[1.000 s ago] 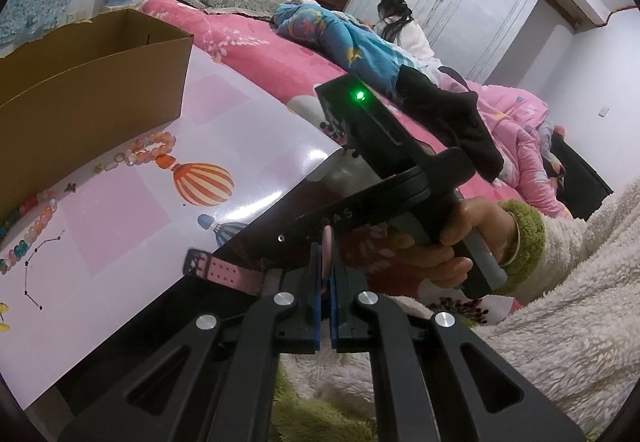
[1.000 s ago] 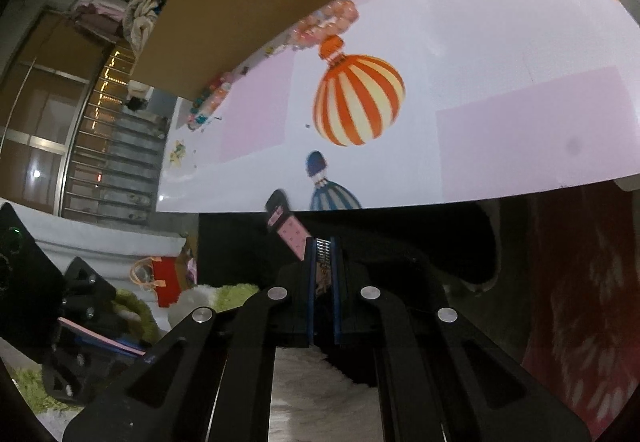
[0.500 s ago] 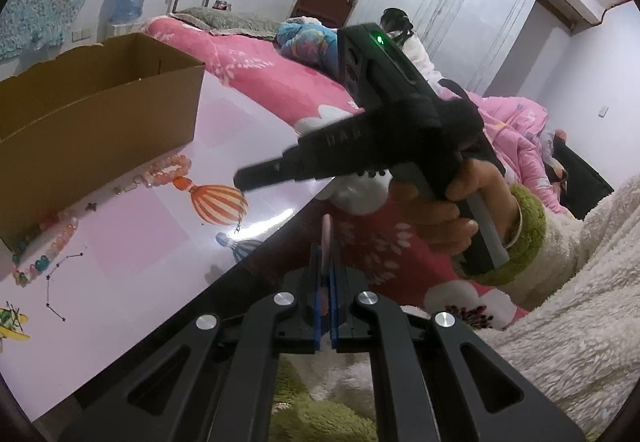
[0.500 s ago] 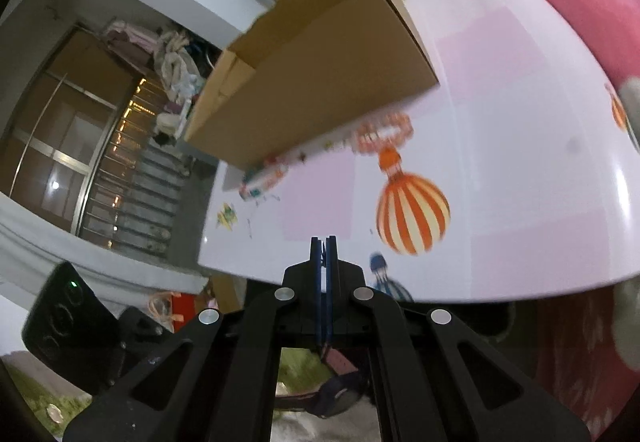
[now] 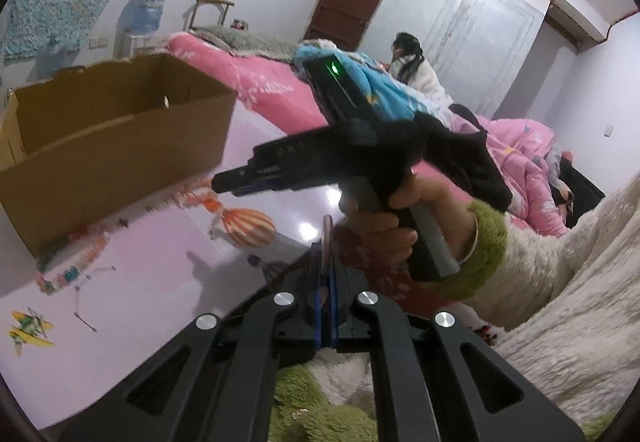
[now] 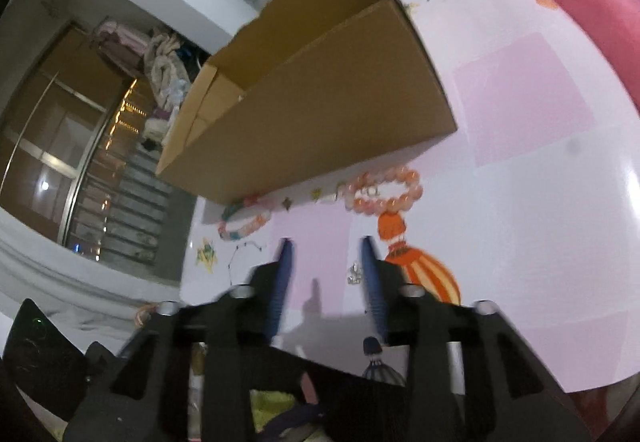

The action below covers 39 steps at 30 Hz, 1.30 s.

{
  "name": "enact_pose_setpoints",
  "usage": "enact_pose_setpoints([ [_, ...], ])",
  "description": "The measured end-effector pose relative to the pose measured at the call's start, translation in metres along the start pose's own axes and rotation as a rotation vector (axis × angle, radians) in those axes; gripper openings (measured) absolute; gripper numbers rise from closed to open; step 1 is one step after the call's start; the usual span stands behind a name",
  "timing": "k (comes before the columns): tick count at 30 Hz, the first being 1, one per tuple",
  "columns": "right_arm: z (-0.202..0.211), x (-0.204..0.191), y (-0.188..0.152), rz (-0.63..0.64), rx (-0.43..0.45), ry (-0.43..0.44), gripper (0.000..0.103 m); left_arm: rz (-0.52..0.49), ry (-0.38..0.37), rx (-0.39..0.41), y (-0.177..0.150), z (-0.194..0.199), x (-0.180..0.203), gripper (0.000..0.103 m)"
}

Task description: Organize jewelry

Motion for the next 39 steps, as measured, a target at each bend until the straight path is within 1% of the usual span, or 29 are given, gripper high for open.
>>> enact_pose_setpoints([
  [2,0.01,-0.002,0.005,-0.009,0.028,0.024,0.039,0.003,0.0,0.016,0.009,0.006,-0.002,0.003],
  [4,0.02,-0.003,0.008,-0.018,0.058,0.041,0.046,0.008,-0.007,0.038,0.022,0.013,-0.003,0.003],
  [5,0.027,-0.003,0.009,-0.025,0.08,0.051,0.048,0.008,-0.012,0.053,0.031,0.018,-0.004,0.003],
  [9,0.044,-0.001,0.011,-0.068,0.136,0.085,0.049,0.031,-0.032,0.102,0.07,0.032,-0.011,0.003],
  [12,0.052,-0.001,0.011,-0.092,0.175,0.107,0.05,0.069,-0.053,0.13,0.106,0.038,-0.019,0.002],
  [14,0.051,-0.003,0.012,-0.093,0.188,0.115,0.051,0.083,-0.057,0.159,0.136,0.041,-0.027,0.003],
  [15,0.048,-0.005,0.013,-0.09,0.192,0.117,0.051,0.083,-0.052,0.17,0.148,0.041,-0.031,0.003],
  [16,0.047,-0.006,0.014,-0.084,0.197,0.117,0.051,0.081,-0.039,0.193,0.168,0.041,-0.036,0.003],
  [18,0.043,-0.006,0.014,-0.075,0.201,0.115,0.051,0.083,-0.03,0.214,0.191,0.038,-0.044,0.003],
  [20,0.039,-0.007,0.016,-0.063,0.199,0.117,0.051,0.09,-0.009,0.246,0.221,0.033,-0.057,0.003],
  [23,0.033,-0.005,0.019,-0.064,0.193,0.123,0.051,0.098,0.032,0.275,0.252,0.02,-0.08,0.003],
  [25,0.027,-0.001,0.021,-0.077,0.183,0.133,0.051,0.117,0.071,0.279,0.268,0.002,-0.104,0.003],
  [29,0.015,0.011,0.028,-0.112,0.168,0.134,0.051,0.219,0.092,0.249,0.277,-0.037,-0.153,0.003],
  [32,0.011,0.02,0.034,-0.131,0.165,0.13,0.052,0.293,0.133,0.219,0.269,-0.069,-0.196,0.003],
  [35,0.009,0.027,0.042,-0.143,0.17,0.127,0.052,0.393,0.212,0.174,0.245,-0.093,-0.25,0.003],
  [37,0.009,0.03,0.044,-0.147,0.171,0.123,0.052,0.469,0.315,0.123,0.218,-0.1,-0.292,0.003],
  [39,0.008,0.033,0.046,-0.15,0.172,0.12,0.052,0.518,0.383,0.086,0.199,-0.098,-0.316,0.003],
])
Point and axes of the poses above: each gripper's, at about its wrist camera, not at the fingertips, and z roughly against the way its jaws point, x to its right, y to its top, the point moved 9 cm from there along -z, roughly the way its jaws point, and after that the axes turned 10 degrees about x, right-handed, at the moved point
